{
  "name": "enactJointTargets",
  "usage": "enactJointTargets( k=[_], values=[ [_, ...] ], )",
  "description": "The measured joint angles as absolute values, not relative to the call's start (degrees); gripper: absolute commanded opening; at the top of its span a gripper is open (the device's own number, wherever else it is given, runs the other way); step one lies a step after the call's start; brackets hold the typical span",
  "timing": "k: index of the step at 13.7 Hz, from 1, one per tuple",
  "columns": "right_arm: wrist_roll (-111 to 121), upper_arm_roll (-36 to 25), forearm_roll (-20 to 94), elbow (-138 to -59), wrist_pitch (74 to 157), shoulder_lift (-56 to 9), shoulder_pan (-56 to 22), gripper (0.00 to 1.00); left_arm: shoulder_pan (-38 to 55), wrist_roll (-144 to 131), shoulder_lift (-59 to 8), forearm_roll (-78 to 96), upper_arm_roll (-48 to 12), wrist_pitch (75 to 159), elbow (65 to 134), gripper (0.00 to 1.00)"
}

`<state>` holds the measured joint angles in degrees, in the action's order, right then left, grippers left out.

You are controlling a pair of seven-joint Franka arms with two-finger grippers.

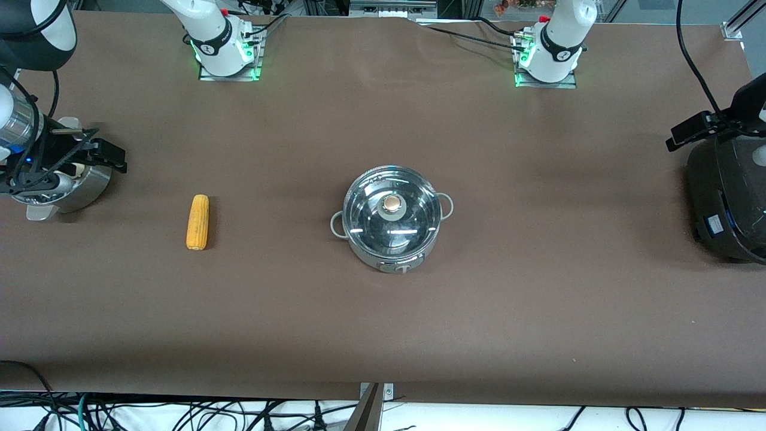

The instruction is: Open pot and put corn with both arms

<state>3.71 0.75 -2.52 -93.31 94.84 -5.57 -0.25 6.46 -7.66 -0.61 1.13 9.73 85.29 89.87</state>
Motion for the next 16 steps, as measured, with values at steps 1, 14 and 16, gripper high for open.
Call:
enactJointTargets(
  k=[1, 14, 16],
  values=[
    [3.7, 0.8, -2.5, -93.3, 94.8, -5.6, -0.2, 1.00, 6.5, -7.7, -0.6, 1.1, 9.7, 85.3, 89.9, 1.00],
    [3.7, 0.6, -2.5, -92.5, 94.7, -7.0, -0.1, 1.00, 6.5, -5.8, -0.6, 1.1, 9.6, 84.2, 89.9, 1.00],
    [3.7, 0.8, -2.5, -92.5, 94.8, -9.4, -0.3, 1.00, 6.5, -5.4, -0.6, 1.1, 9.6, 83.9, 89.9, 1.00]
  ],
)
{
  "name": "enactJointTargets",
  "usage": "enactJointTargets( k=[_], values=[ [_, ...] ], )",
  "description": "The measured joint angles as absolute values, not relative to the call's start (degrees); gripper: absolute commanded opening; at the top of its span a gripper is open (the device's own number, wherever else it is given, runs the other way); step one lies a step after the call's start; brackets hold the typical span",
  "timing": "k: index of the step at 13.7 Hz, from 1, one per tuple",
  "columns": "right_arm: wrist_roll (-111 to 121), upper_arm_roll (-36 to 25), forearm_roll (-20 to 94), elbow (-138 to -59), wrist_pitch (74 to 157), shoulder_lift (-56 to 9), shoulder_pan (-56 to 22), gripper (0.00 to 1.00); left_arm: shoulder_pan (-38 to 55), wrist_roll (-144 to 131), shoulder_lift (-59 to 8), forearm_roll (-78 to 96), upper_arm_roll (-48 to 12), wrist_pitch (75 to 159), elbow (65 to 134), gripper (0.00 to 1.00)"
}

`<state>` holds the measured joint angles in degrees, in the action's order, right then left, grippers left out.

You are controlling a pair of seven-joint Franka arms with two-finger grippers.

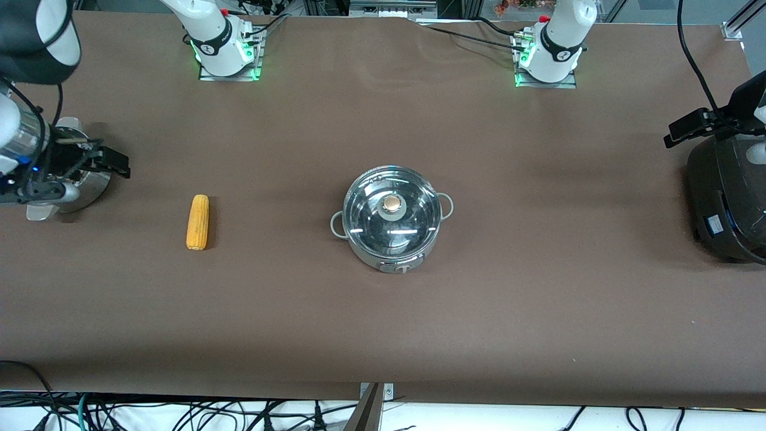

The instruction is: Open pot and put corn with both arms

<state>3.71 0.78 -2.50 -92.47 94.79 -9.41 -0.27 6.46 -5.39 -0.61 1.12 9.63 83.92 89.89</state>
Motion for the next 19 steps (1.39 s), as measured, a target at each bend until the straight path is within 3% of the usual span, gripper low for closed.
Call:
enactJointTargets(
  k=[7, 14, 19],
  values=[
    [3.7, 0.8, -2.3, -92.5, 101.9, -18.4, -0.3, 1.00, 6.5, -5.3, -0.8, 1.1, 9.4, 83.0, 89.9, 1.00],
    [3.7, 1.1, -1.2, -95.3, 115.3, -29.2, -0.5, 1.00, 6.9, -5.2, -4.6, 1.1, 8.8, 81.9, 90.0, 1.00],
    [3.7, 1.1, -0.8, -100.3, 119.1, -29.8, -0.5, 1.00, 6.2, -9.7, -4.8, 1.7, 0.6, 81.4, 89.8, 1.00]
  ],
)
